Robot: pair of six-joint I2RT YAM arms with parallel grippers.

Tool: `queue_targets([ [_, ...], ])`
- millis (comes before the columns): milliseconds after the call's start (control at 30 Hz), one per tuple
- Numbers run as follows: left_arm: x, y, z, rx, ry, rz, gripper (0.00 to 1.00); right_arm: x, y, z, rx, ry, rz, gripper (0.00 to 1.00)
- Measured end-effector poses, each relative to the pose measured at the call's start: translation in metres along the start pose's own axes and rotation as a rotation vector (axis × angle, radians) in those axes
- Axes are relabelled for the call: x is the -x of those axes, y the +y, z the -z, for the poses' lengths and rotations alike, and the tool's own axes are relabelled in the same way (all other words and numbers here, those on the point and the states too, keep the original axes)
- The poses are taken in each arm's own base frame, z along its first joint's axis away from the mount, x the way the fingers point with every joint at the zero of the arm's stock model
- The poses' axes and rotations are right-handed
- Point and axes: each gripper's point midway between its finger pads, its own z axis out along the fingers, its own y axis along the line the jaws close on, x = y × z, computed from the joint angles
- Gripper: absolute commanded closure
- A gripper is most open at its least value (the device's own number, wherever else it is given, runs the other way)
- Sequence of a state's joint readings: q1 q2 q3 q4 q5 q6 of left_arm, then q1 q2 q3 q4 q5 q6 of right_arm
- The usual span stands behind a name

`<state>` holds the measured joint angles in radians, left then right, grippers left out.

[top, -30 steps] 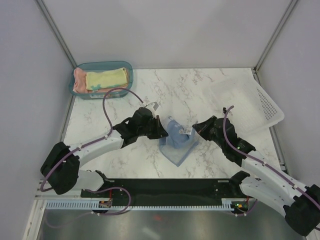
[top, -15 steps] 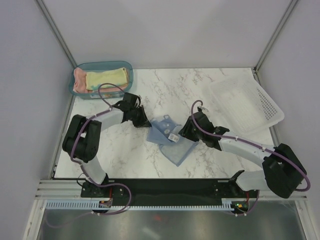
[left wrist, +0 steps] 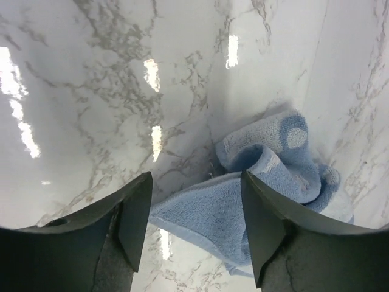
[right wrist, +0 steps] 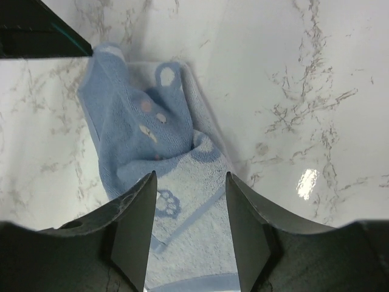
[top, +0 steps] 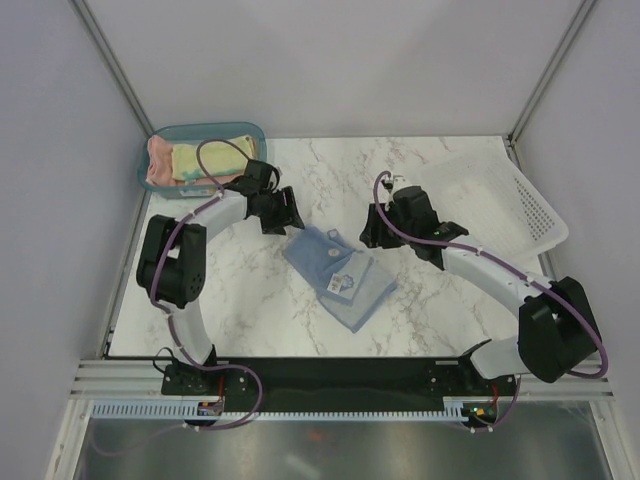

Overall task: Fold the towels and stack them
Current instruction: Flatten out the crumpled towel

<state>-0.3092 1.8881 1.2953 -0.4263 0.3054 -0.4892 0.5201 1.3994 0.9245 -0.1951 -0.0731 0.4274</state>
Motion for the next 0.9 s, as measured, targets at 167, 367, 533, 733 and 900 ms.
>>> queue_targets([
  [167,-0.006,0.007,0.027,0.048,-0.059,-0.016,0.31,-0.015,0.003,0.001,0.063,0.051,0.090,0.48],
  [367,-0.032,0.017,0.041,0.052,-0.077,-0.024,0.36,-0.068,0.013,0.011,0.098,0.119,0.181,0.64],
  [533,-0.054,0.035,0.028,0.070,-0.042,0.010,0.36,-0.093,0.042,0.019,0.150,0.143,0.323,0.61],
  [733,-0.056,0.035,0.018,0.033,-0.036,0.042,0.36,-0.114,0.049,0.019,0.122,0.158,0.460,0.55],
  [900,-0.058,0.036,0.012,0.032,-0.022,0.070,0.36,-0.141,0.054,0.014,0.114,0.213,0.589,0.50],
])
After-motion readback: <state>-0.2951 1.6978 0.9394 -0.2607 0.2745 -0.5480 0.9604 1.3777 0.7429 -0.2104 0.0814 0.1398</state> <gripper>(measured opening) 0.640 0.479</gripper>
